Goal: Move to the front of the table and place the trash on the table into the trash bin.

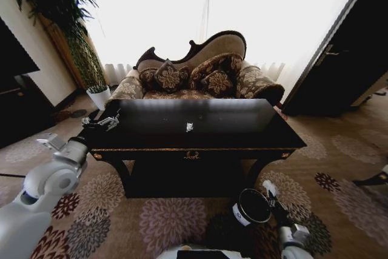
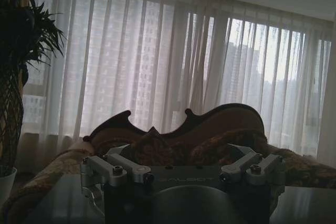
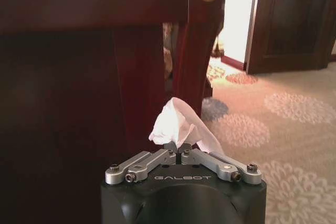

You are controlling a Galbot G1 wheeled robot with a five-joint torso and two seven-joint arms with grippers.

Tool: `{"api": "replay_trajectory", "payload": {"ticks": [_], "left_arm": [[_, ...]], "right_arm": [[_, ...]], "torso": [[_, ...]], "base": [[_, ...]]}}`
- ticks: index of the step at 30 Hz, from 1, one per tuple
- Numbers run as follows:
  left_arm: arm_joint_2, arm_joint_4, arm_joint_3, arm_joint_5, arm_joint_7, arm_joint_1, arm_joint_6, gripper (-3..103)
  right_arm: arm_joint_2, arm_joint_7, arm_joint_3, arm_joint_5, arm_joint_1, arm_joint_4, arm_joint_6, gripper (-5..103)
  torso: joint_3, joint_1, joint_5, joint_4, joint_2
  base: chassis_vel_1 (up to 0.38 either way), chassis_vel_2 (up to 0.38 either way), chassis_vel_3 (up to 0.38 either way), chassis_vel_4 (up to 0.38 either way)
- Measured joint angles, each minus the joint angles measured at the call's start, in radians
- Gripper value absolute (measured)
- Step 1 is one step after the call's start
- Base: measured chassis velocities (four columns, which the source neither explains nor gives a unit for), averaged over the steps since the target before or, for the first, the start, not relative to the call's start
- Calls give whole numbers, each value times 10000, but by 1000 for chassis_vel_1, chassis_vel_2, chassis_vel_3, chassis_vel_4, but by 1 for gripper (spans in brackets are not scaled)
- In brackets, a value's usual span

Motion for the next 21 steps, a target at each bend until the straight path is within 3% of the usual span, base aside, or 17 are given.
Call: {"api": "replay_trajectory", "payload": {"ticks": [8,21], "left_arm": [[0,0,0,0,1,0,0,100],[0,0,0,0,0,1,0,100]], "right_arm": [[-134,6,-574,-266,1180,-1879,112,0],[-392,-21,-1178,-330,3237,-5102,-322,0]], "torso": [[0,1,0,1,0],[1,1,1,0,0]], "base": [[0,0,0,0],[0,0,0,0]]}}
